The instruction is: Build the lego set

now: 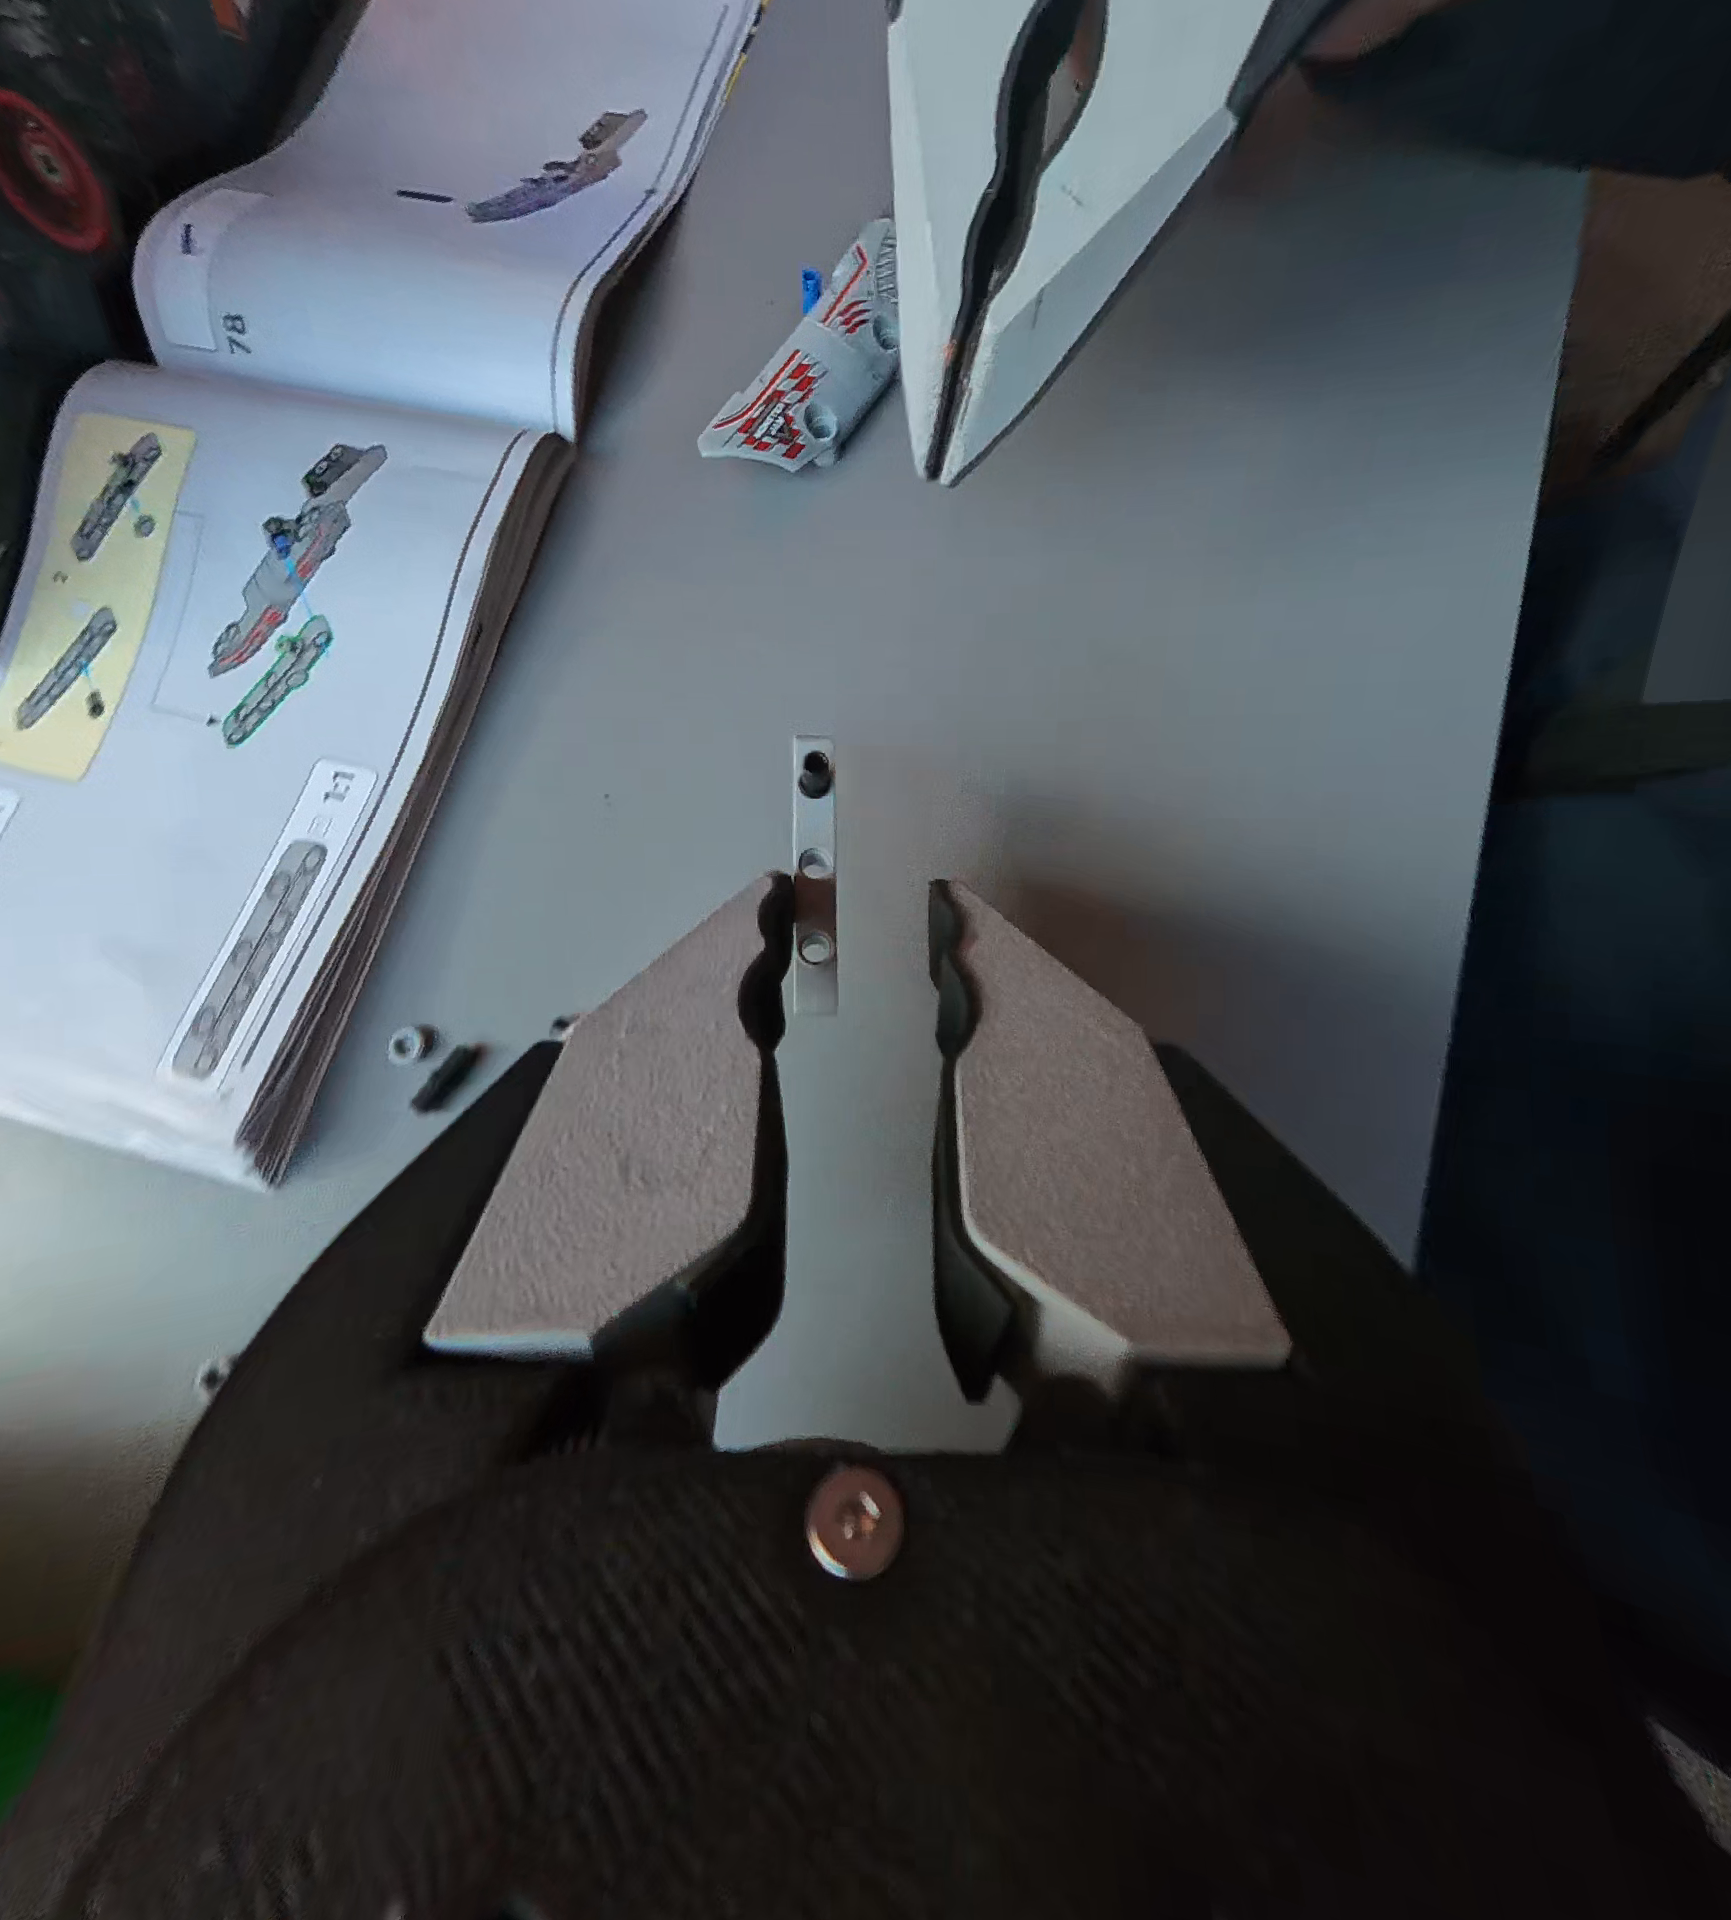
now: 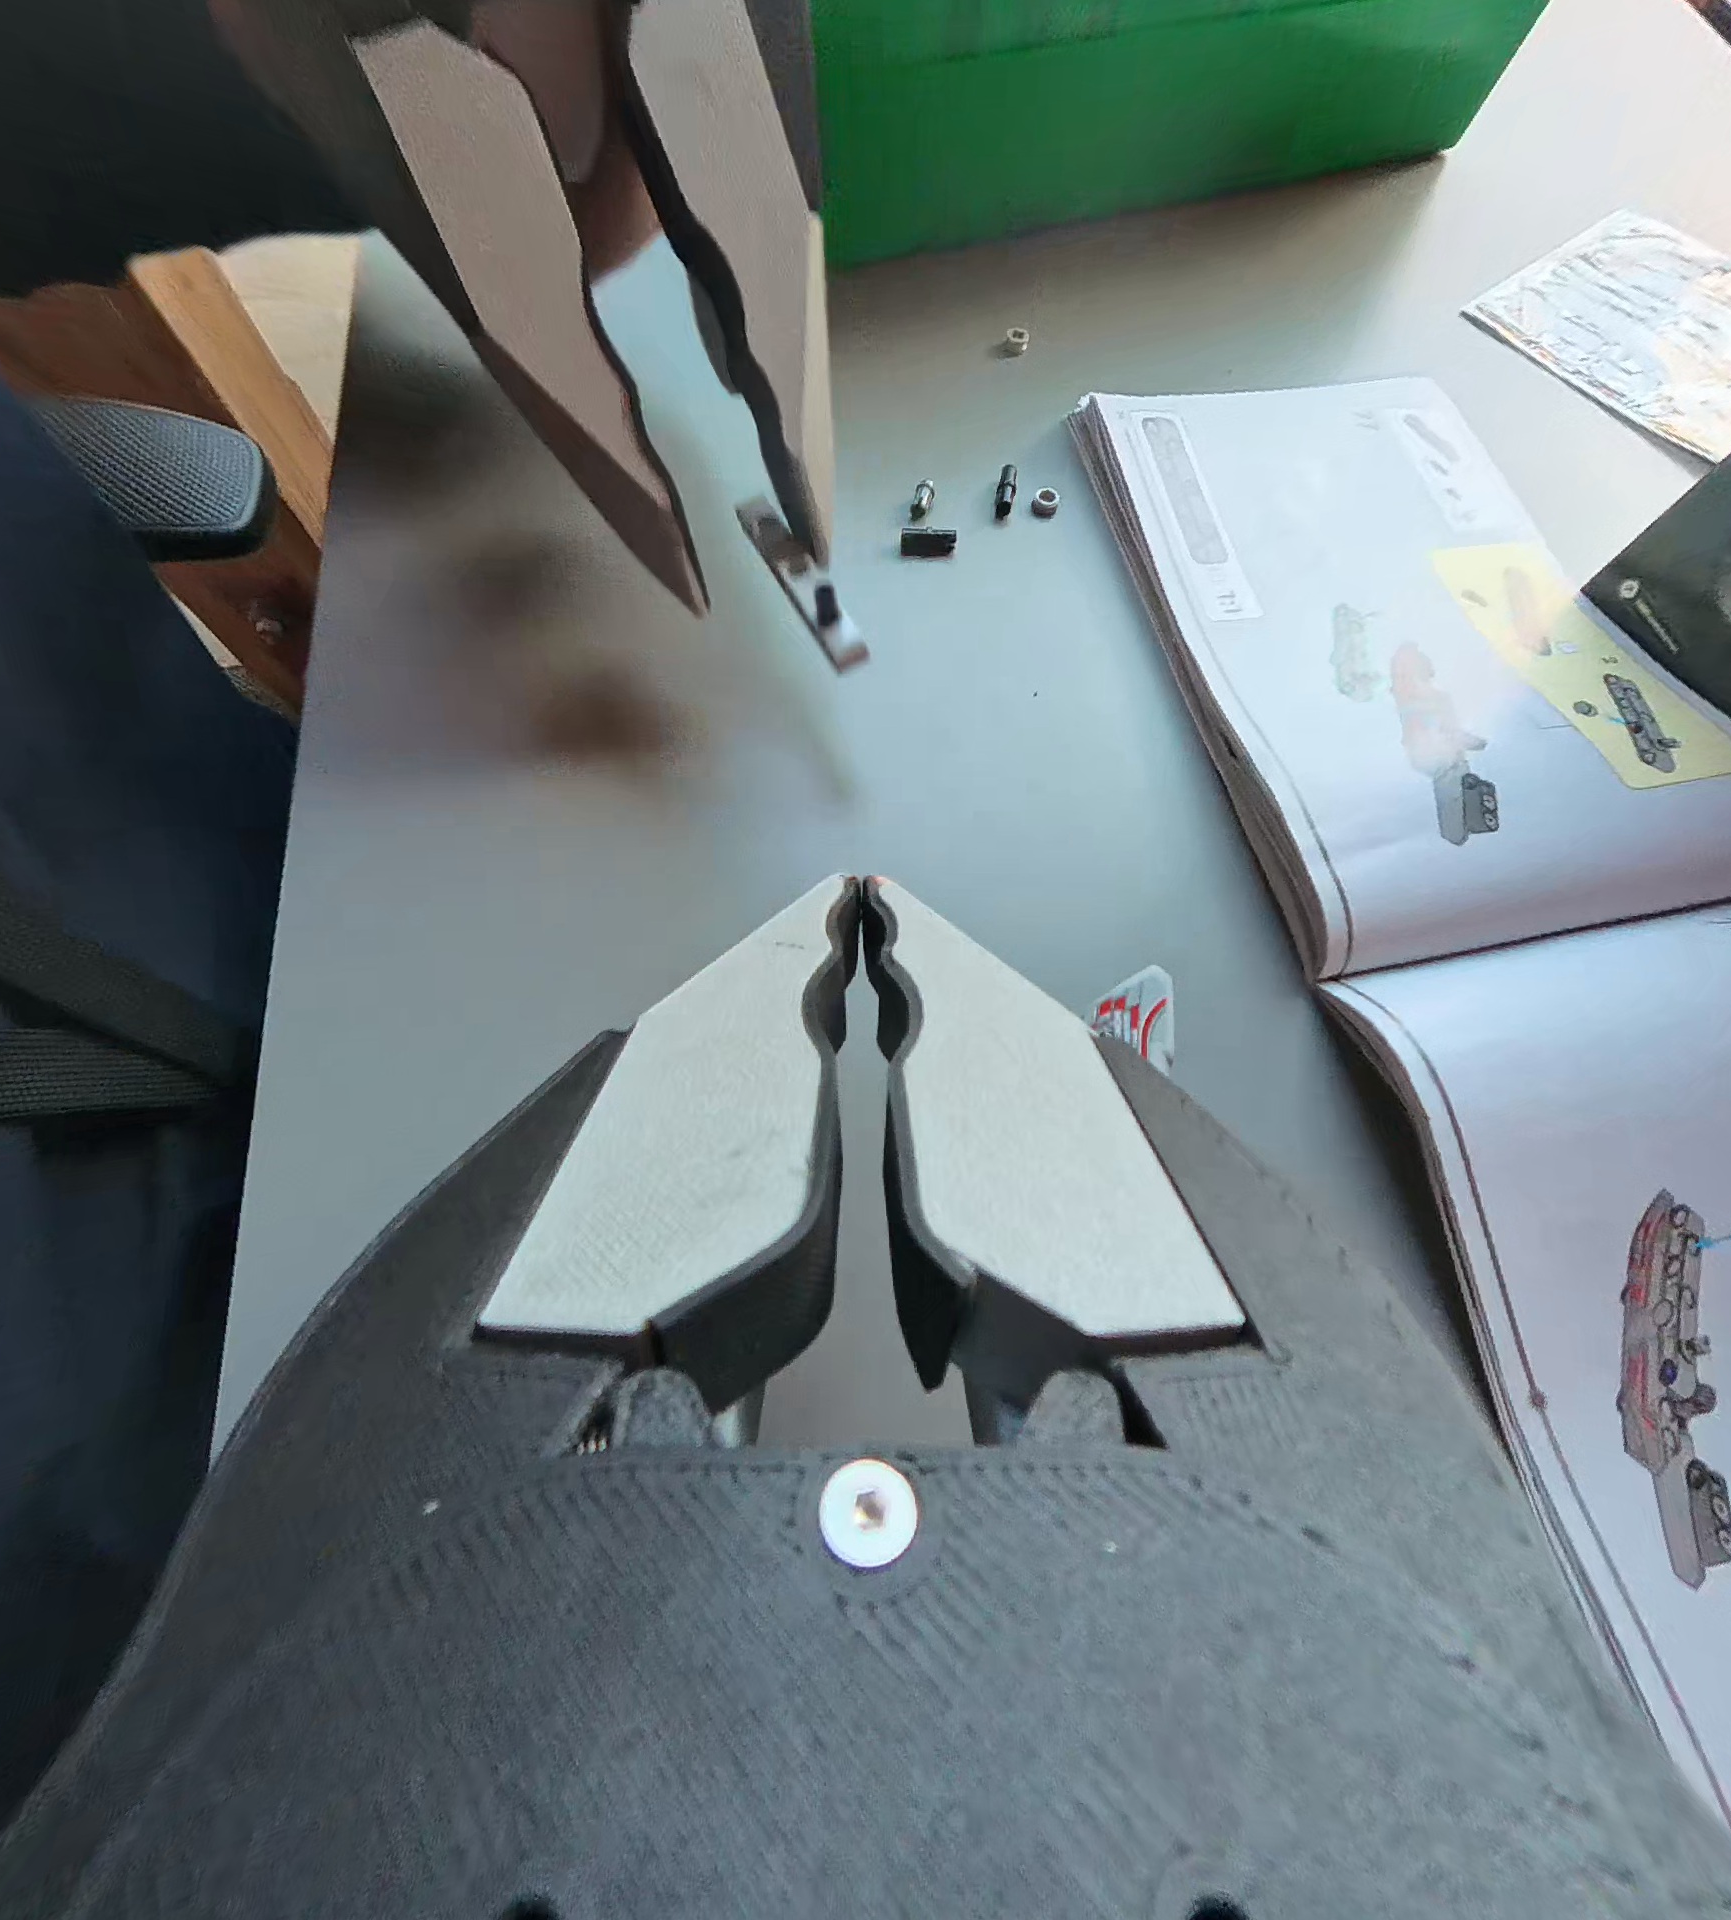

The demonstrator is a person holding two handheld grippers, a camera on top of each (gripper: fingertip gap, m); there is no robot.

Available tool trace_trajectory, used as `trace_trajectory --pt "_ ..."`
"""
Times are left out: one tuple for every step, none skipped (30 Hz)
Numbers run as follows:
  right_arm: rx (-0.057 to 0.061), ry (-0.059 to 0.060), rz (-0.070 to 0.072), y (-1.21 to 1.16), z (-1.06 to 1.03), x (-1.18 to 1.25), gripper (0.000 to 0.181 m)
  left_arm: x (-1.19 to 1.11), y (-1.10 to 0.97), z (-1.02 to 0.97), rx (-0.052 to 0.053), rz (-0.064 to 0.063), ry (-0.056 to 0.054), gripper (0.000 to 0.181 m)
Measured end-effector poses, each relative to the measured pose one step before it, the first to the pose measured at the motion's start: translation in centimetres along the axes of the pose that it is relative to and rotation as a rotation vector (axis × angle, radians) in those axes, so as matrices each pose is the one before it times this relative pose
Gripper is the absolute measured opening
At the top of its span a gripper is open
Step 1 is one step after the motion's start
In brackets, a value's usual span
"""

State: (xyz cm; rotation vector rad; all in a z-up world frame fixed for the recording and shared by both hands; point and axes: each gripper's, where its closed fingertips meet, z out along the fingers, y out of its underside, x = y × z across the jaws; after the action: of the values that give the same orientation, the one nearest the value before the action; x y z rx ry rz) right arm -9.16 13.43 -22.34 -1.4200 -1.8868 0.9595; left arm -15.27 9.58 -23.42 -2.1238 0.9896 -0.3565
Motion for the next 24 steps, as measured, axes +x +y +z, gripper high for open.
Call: trace_trajectory --pt "-0.0034 0.0002 -0.0042 0.121 -0.014 -0.071 0.000 -0.163 0.217 -0.707 0.0067 -0.0231 -0.0273 0.023" --pt "-0.0067 -0.0060 -0.0029 0.155 0.051 -0.157 0.000 -0.302 0.421 -0.656 -0.0048 -0.0263 -0.0304 0.023" --pt "-0.0088 -0.0080 -0.0003 0.169 0.094 -0.179 0.000 -0.256 0.445 -0.606 -0.0037 -0.0275 -0.0218 0.023" --pt "-0.0091 -0.0075 0.0014 0.145 0.114 -0.152 0.000 -0.031 0.282 -0.496 0.0119 -0.0283 0.0003 0.021" --pt "-0.0049 -0.0065 -0.0005 0.041 0.100 -0.157 0.000 0.033 0.151 -0.311 0.0221 -0.0316 0.0122 0.018" --pt "0.0006 -0.0050 -0.0037 -0.065 0.076 -0.173 0.000 0.033 0.099 -0.080 0.0208 -0.0300 0.0198 0.011" --pt "0.0032 -0.0037 -0.0048 -0.113 0.094 -0.134 0.000 0.098 0.096 0.141 0.0100 -0.0261 0.0235 0.005" --pt "0.0012 -0.0050 -0.0041 -0.109 0.163 -0.112 0.000 0.092 0.184 0.332 -0.0054 -0.0184 0.0179 0.001" --pt "-0.0037 -0.0039 -0.0012 -0.094 0.240 -0.003 0.000 -0.101 0.452 0.495 -0.0248 -0.0066 0.0008 0.000" --pt "-0.0077 -0.0021 0.0016 -0.142 0.302 0.111 0.000 -0.125 0.722 0.541 -0.0424 0.0098 -0.0057 0.000" --pt "-0.0072 -0.0020 0.0039 -0.279 0.307 0.145 0.000 -0.109 0.284 0.314 -0.0149 0.0163 -0.0101 0.004" --pt "-0.0018 -0.0036 0.0052 -0.423 0.279 0.080 0.000 -0.135 -0.193 -0.275 0.0211 0.0060 -0.0138 0.006" --pt "0.0023 -0.0110 0.0006 -0.485 0.277 -0.127 0.000 -0.390 -0.025 -0.475 0.0132 0.0029 -0.0253 0.009" --pt "-0.0006 -0.0120 -0.0063 -0.404 0.304 -0.253 0.000 -0.358 0.036 -0.663 0.0172 -0.0023 -0.0204 0.011" --pt "-0.0053 -0.0008 -0.0121 -0.295 0.329 -0.160 0.000 -0.034 0.009 -0.748 0.0229 -0.0080 -0.0003 0.013" --pt "-0.0064 0.0064 -0.0159 -0.234 0.366 -0.101 0.000 0.206 0.111 -0.705 0.0173 -0.0098 0.0103 0.014" --pt "-0.0044 0.0023 -0.0158 -0.236 0.415 -0.186 0.000 0.225 0.300 -0.575 0.0025 -0.0064 0.0067 0.015" --pt "-0.0034 -0.0047 -0.0123 -0.261 0.492 -0.263 0.000 0.168 0.487 -0.384 -0.0115 0.0009 0.0008 0.016" --pt "-0.0049 -0.0095 -0.0081 -0.291 0.561 -0.286 0.002 0.040 0.494 -0.183 -0.0154 0.0066 -0.0090 0.016" --pt "-0.0065 -0.0161 -0.0070 -0.314 0.616 -0.358 0.004 0.277 0.393 0.028 -0.0127 0.0123 0.0068 0.016" --pt "-0.0082 -0.0180 -0.0084 -0.287 0.642 -0.340 0.007 0.237 0.274 0.231 -0.0118 0.0110 0.0073 0.017" --pt "-0.0097 -0.0079 -0.0082 -0.225 0.654 -0.127 0.008 -0.070 0.275 0.359 -0.0177 0.0099 -0.0066 0.018" --pt "-0.0138 -0.0048 -0.0065 -0.072 0.642 -0.025 0.010 -0.113 0.266 0.430 -0.0212 0.0114 -0.0058 0.019" --pt "-0.0156 -0.0100 -0.0054 -0.022 0.603 -0.064 0.011 -0.043 0.217 0.418 -0.0185 0.0132 -0.0014 0.018"
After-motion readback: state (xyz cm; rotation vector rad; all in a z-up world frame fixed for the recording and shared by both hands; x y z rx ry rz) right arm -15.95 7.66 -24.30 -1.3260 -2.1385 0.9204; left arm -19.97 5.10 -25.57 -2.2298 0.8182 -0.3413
